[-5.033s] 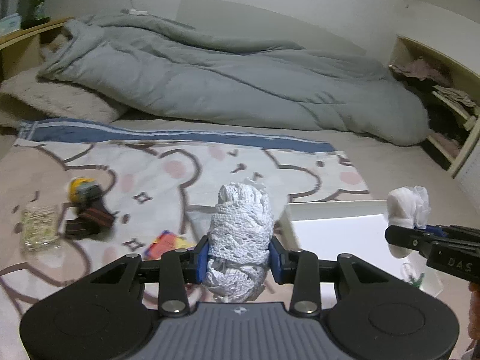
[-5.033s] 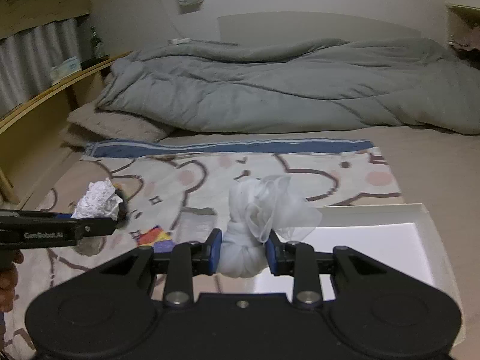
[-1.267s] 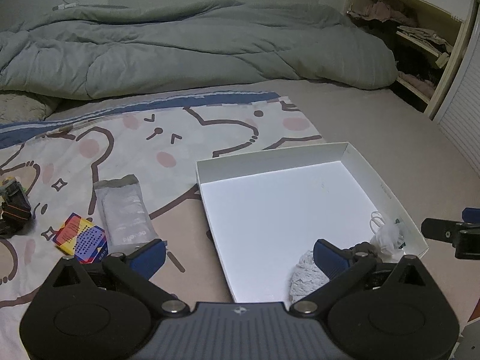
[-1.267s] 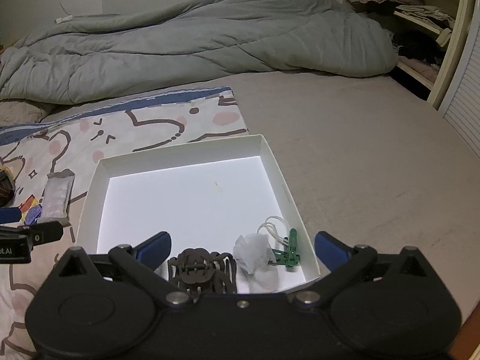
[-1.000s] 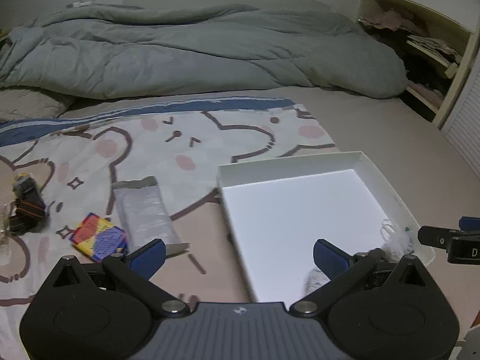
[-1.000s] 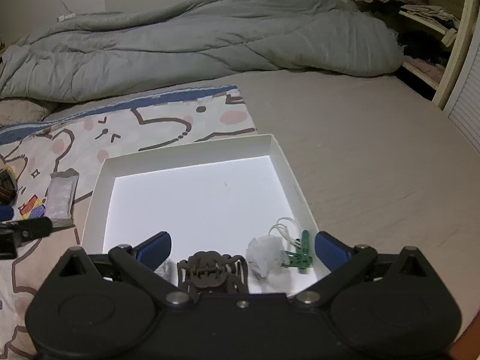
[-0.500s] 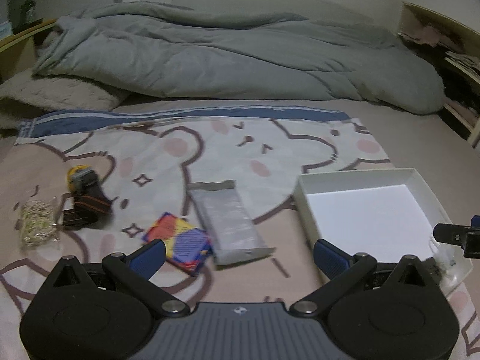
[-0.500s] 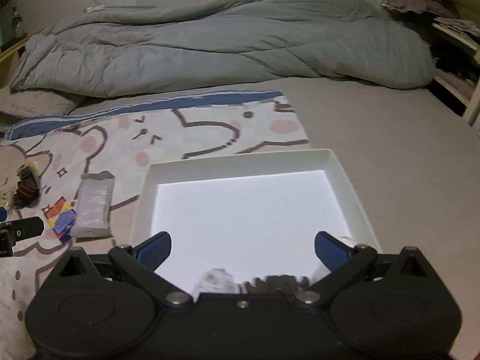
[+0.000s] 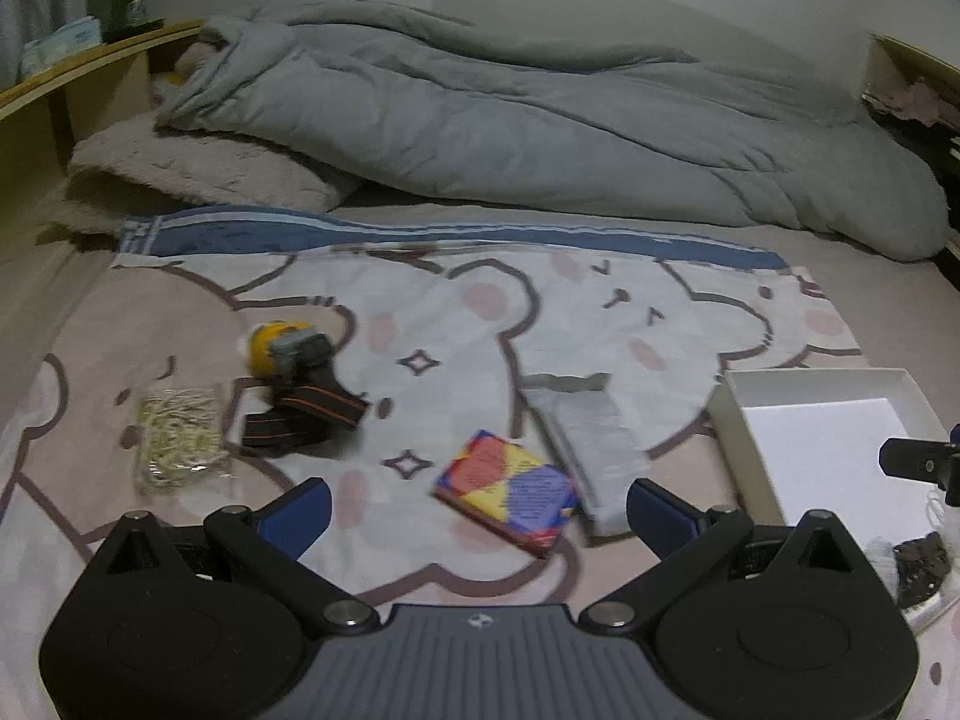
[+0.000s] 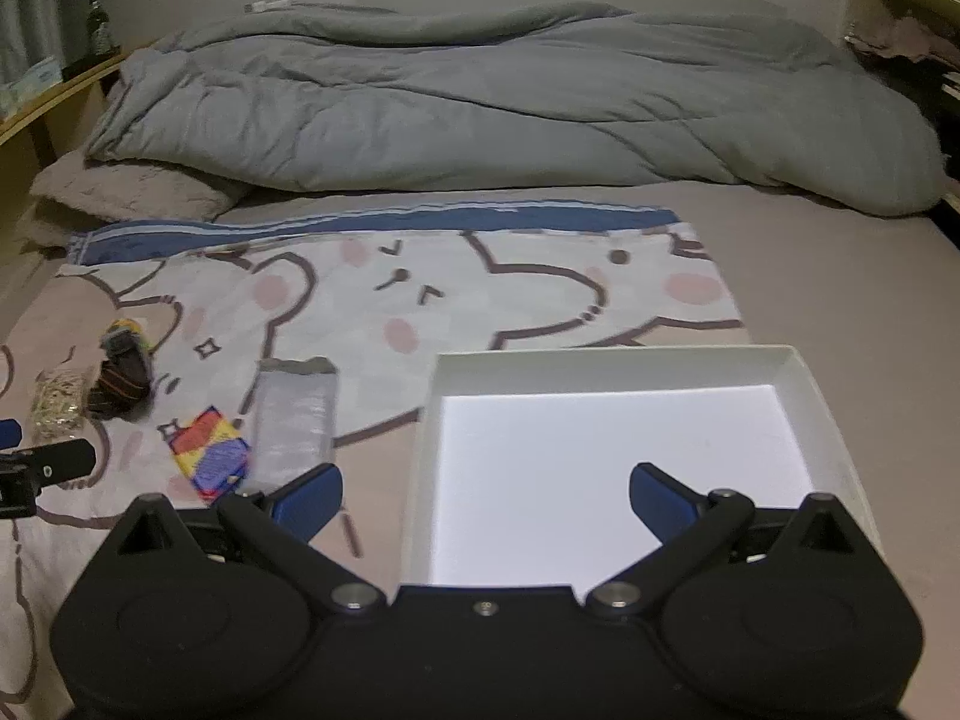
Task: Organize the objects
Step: 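Withdraw both tools from the box toward the card box and silver packet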
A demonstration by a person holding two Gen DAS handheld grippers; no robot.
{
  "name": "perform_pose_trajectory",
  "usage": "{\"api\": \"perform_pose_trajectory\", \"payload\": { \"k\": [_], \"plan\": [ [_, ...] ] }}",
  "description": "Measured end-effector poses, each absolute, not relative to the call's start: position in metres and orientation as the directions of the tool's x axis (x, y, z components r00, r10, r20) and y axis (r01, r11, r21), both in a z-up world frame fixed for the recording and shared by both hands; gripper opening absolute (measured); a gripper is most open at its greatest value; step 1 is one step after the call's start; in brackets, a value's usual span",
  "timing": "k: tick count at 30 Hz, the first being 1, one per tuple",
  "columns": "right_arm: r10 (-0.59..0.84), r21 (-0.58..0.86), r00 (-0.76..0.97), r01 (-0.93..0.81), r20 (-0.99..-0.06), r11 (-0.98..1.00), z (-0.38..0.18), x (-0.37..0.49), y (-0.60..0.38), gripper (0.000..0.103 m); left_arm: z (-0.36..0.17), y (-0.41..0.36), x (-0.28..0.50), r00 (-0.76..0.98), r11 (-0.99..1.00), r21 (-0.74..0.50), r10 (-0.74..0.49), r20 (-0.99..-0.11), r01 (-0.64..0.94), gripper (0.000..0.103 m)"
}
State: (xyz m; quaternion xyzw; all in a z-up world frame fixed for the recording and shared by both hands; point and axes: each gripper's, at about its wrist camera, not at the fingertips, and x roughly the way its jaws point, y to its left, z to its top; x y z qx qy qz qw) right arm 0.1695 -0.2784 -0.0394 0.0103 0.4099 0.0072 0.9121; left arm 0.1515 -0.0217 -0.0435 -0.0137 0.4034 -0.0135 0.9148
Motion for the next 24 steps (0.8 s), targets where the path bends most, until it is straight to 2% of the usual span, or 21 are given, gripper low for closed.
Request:
{"api": "perform_pose_trajectory", "payload": {
  "k": [12,24],
  "plan": [
    [0.104,0.063,0.676,-0.085,-0.730,0.994,-0.043,0.192,-0.222,0.103,-0.043,0.024,0.152,0.684,0.999,-0.028,0.004,-0.729,-0.037,0.103],
    [0.132,0.073,0.659,-0.116,-0.740,0.991,-0.057,0.212,-0.194,0.103,-0.053,0.038,0.159,0.675,1.000,-0.023,-0.003,-0.738,-0.021,0.103]
  ]
}}
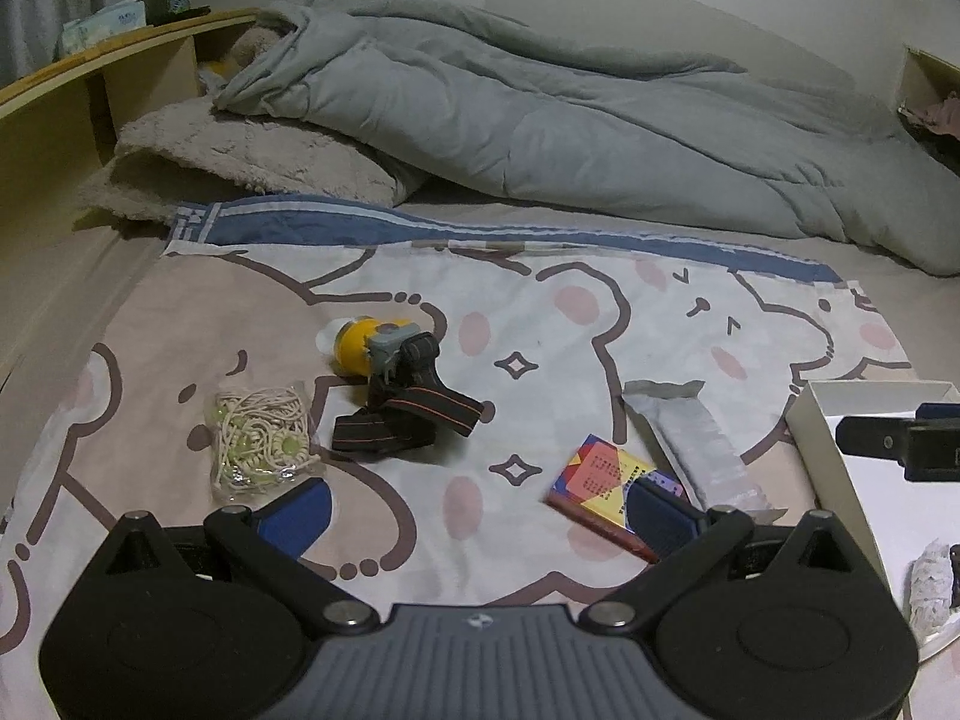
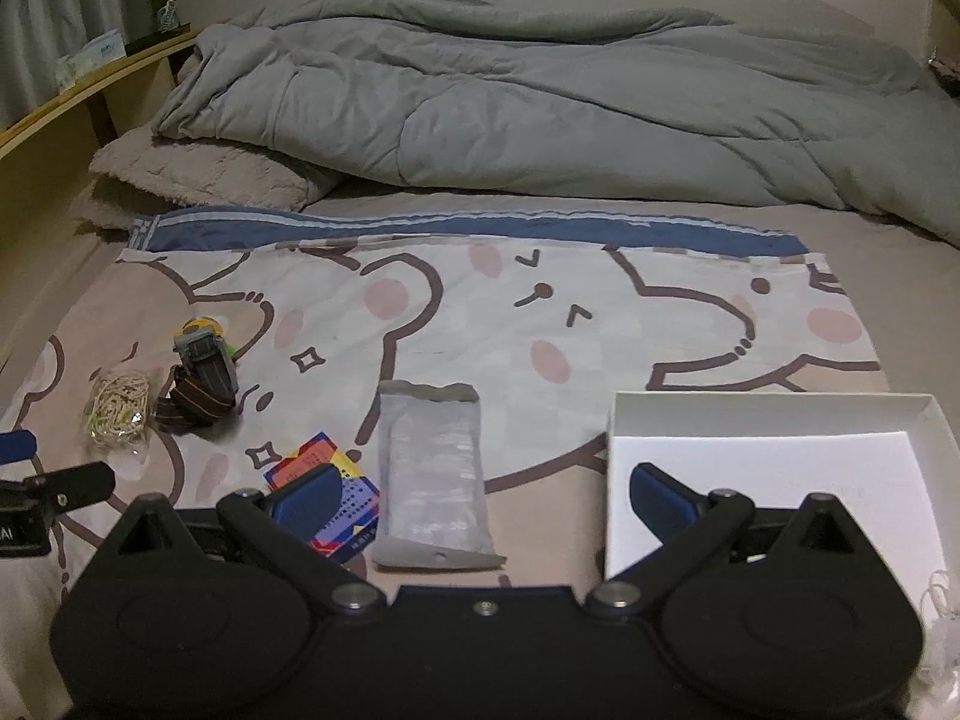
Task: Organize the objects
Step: 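Withdraw both tools from the box toward the card box and silver packet, then grasp the colourful card box with the left tool while the right grasps the silver packet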
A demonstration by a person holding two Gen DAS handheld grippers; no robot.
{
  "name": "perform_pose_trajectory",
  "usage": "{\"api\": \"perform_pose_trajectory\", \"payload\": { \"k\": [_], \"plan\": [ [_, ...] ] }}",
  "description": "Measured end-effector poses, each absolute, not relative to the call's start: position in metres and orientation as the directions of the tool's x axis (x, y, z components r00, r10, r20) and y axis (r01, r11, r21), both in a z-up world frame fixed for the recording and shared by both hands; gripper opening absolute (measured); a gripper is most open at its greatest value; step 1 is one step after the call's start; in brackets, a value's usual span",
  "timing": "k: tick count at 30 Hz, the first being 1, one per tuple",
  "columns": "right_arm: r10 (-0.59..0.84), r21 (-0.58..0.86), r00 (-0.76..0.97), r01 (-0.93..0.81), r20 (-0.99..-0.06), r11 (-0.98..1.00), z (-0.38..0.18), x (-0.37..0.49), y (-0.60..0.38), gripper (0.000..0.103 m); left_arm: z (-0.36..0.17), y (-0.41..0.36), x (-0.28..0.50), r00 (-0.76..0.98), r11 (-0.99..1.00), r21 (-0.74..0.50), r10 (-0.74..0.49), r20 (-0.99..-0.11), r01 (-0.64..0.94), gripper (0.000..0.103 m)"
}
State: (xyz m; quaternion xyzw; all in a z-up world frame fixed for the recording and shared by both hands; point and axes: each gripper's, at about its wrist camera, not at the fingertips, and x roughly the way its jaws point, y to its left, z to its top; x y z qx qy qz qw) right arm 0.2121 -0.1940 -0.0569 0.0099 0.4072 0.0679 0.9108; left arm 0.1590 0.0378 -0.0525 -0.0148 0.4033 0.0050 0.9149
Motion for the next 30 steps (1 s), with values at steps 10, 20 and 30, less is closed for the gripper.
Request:
{"api": "perform_pose_trajectory", "payload": {
  "k": [10,20,30],
  "plan": [
    [0.179,0.164,0.621,-0.081,-0.763,0.983,-0.071,0.232,-0.194,0.076,-0.060,0.014,0.164,0.676,0.987,0.015,-0.097,-0.731,0.158,0.103],
    [0.236,0.236,0.516,-0.066,-0.823,0.969,-0.105,0.252,-0.189,0.050,-0.089,-0.032,0.172,0.646,0.903,0.166,-0.146,-0.749,0.396,0.103],
    [0.213,0.209,0.474,-0.063,-0.854,0.976,-0.132,0.268,-0.190,0.045,-0.126,-0.046,0.188,0.594,0.844,0.177,-0.193,-0.781,0.506,0.103]
  ]
}}
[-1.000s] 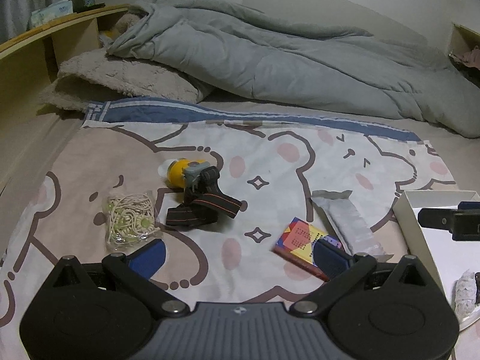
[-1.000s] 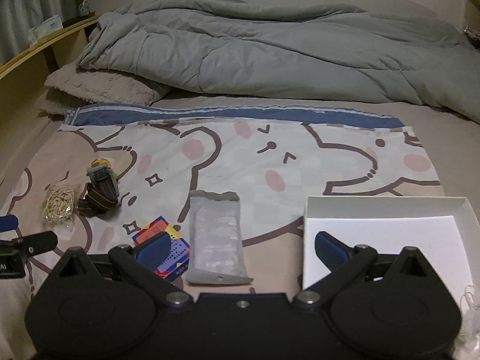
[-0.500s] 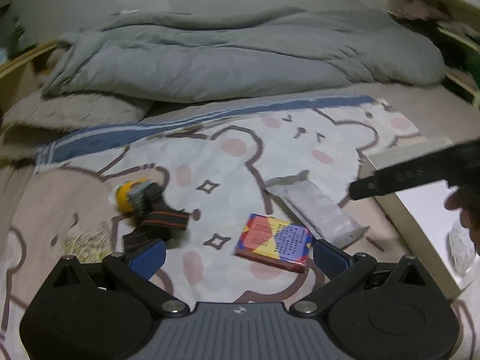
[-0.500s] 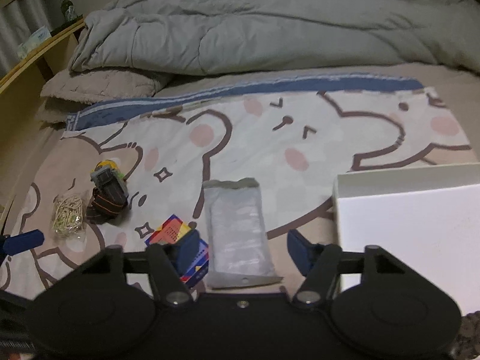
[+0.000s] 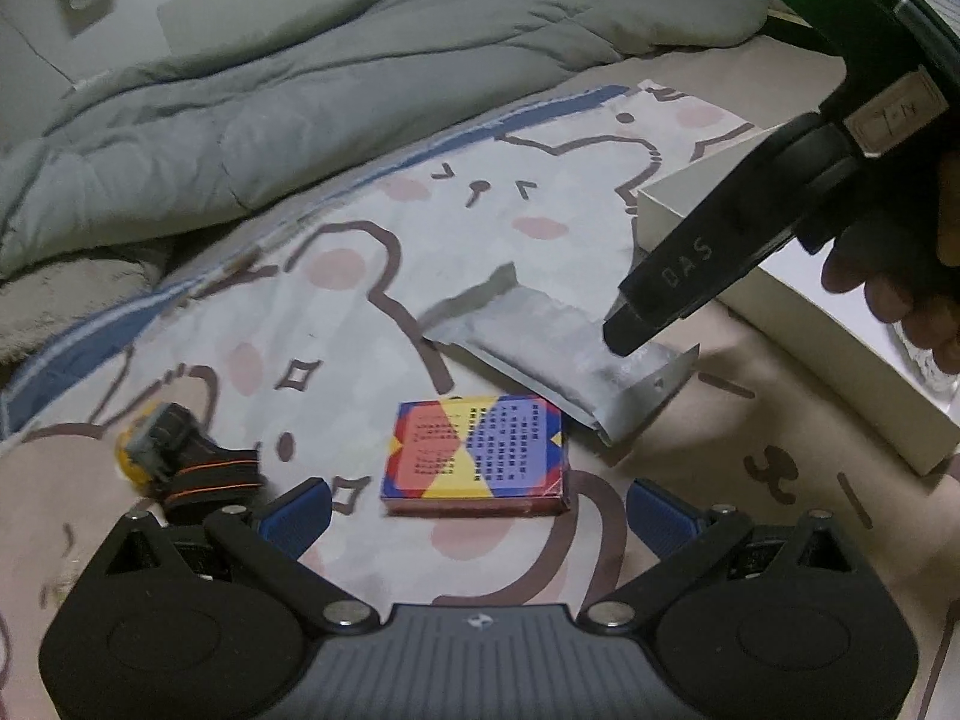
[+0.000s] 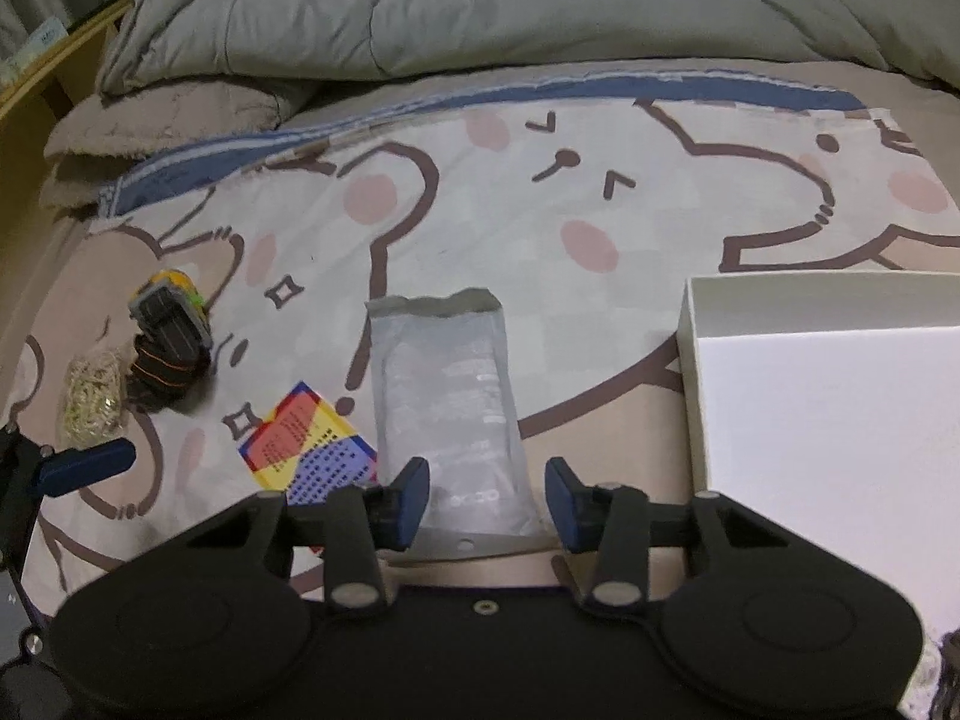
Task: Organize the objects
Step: 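Grasp the colourful card box with the left tool while the right grasps the silver packet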
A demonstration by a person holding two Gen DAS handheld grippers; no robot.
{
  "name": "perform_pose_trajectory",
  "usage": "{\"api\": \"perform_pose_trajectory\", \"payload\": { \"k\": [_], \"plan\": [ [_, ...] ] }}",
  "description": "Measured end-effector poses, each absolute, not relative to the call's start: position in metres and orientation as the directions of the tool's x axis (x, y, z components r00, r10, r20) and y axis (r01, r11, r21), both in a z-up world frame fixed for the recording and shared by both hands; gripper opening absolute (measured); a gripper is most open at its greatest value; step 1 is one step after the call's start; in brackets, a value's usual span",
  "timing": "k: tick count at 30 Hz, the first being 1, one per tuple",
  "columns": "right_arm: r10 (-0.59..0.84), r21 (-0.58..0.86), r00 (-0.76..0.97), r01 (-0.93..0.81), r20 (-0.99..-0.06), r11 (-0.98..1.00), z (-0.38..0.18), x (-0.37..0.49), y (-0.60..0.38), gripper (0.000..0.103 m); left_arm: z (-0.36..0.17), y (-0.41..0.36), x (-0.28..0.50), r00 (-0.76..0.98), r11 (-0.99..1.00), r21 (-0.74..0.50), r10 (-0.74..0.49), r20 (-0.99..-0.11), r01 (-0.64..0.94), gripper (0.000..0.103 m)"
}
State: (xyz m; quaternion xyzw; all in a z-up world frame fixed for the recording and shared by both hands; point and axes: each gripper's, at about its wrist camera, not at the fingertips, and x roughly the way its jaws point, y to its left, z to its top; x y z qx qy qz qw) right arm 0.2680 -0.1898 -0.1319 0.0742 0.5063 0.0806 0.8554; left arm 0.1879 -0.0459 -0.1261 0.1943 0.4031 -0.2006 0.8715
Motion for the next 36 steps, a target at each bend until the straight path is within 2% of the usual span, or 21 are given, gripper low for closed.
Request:
{"api": "perform_pose_trajectory", "payload": {
  "k": [4,6,8,13,23,27,36],
  "plan": [
    [0.230,0.214,0.456,-0.087,-0.860,0.973,-0.139,0.272,-0.186,0.045,-0.138,-0.047,0.200,0.580,0.854,0.160,-0.188,-0.793,0.495,0.103],
    [0.244,0.220,0.447,-0.107,-0.860,0.970,-0.142,0.274,-0.183,0.049,-0.145,-0.047,0.208,0.575,0.859,0.157,-0.180,-0.798,0.487,0.103],
    [0.253,0.221,0.442,-0.125,-0.861,0.967,-0.143,0.274,-0.180,0.058,-0.151,-0.047,0.215,0.570,0.864,0.154,-0.173,-0.803,0.480,0.103],
    [0.248,0.207,0.428,-0.141,-0.869,0.968,-0.151,0.279,-0.174,0.070,-0.162,-0.048,0.232,0.556,0.876,0.123,-0.182,-0.811,0.467,0.103],
    [0.184,0.134,0.482,-0.136,-0.856,0.982,-0.164,0.288,-0.183,0.060,-0.173,-0.045,0.238,0.514,0.881,0.100,-0.175,-0.840,0.463,0.103],
    [0.207,0.118,0.487,-0.207,-0.848,0.971,-0.164,0.286,-0.177,0.055,-0.168,-0.032,0.238,0.481,0.896,0.056,-0.183,-0.857,0.441,0.103],
    [0.298,0.111,0.430,-0.409,-0.852,0.906,-0.160,0.264,-0.139,0.052,-0.156,0.004,0.224,0.489,0.932,0.116,-0.072,-0.870,0.343,0.103]
  ]
}}
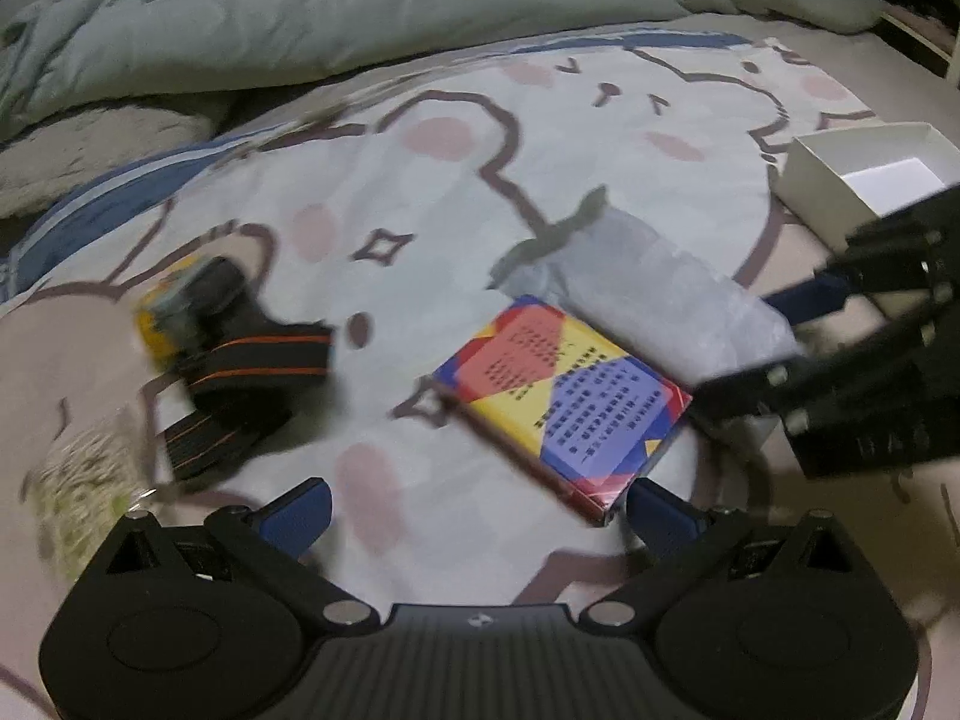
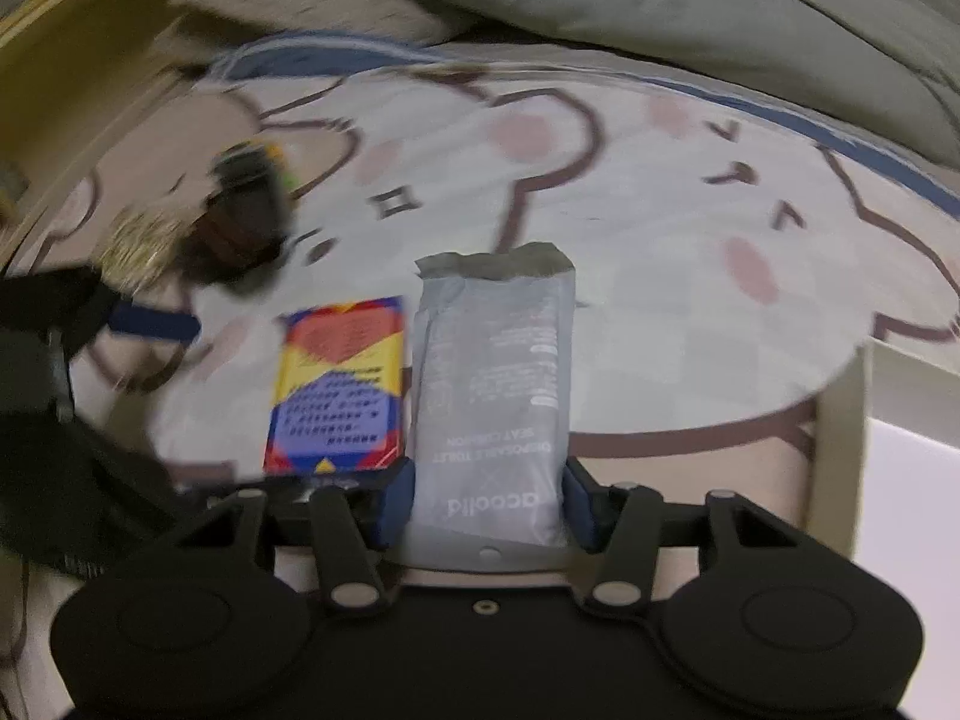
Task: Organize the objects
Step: 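Grasp the colourful card box with the left tool while the right grasps the silver packet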
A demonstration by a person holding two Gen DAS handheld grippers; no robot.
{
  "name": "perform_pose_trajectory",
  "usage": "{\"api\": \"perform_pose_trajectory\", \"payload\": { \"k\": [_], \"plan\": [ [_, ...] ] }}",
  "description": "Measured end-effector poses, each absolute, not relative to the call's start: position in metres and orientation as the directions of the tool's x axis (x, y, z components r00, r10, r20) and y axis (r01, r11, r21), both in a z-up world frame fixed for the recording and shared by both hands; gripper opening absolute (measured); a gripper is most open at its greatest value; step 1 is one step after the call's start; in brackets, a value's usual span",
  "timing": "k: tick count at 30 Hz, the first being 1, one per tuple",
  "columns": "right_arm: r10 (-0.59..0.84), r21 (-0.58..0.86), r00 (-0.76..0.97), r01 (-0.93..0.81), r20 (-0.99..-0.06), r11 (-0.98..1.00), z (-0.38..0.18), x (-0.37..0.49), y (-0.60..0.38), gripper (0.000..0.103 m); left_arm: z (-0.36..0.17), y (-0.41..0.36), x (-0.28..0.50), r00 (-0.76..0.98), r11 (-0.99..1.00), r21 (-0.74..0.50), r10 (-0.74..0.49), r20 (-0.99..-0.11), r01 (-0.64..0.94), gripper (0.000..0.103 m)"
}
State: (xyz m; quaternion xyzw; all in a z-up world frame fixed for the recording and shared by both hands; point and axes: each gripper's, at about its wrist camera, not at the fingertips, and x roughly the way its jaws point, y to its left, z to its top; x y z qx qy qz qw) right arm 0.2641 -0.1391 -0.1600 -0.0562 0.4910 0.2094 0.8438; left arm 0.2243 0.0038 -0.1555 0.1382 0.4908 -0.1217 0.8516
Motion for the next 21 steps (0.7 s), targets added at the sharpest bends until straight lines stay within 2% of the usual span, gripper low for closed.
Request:
{"api": "perform_pose_trajectory", "payload": {
  "k": [4,14,17,21],
  "plan": [
    [0.307,0.089,0.410,-0.470,-0.859,0.878,-0.158,0.252,-0.124,0.044,-0.143,0.028,0.220,0.484,0.955,0.038,-0.114,-0.868,0.293,0.103],
    [0.366,0.129,0.325,-0.569,-0.872,0.812,-0.154,0.230,-0.112,0.040,-0.137,0.031,0.231,0.484,0.986,-0.146,-0.166,-0.859,0.079,0.103],
    [0.358,0.142,0.319,-0.541,-0.877,0.829,-0.153,0.234,-0.115,0.033,-0.141,0.022,0.236,0.472,0.985,-0.166,-0.171,-0.865,0.051,0.102],
    [0.348,0.160,0.330,-0.483,-0.878,0.861,-0.147,0.241,-0.126,0.026,-0.148,0.010,0.244,0.459,0.986,-0.164,-0.156,-0.875,0.021,0.093]
  ]
}}
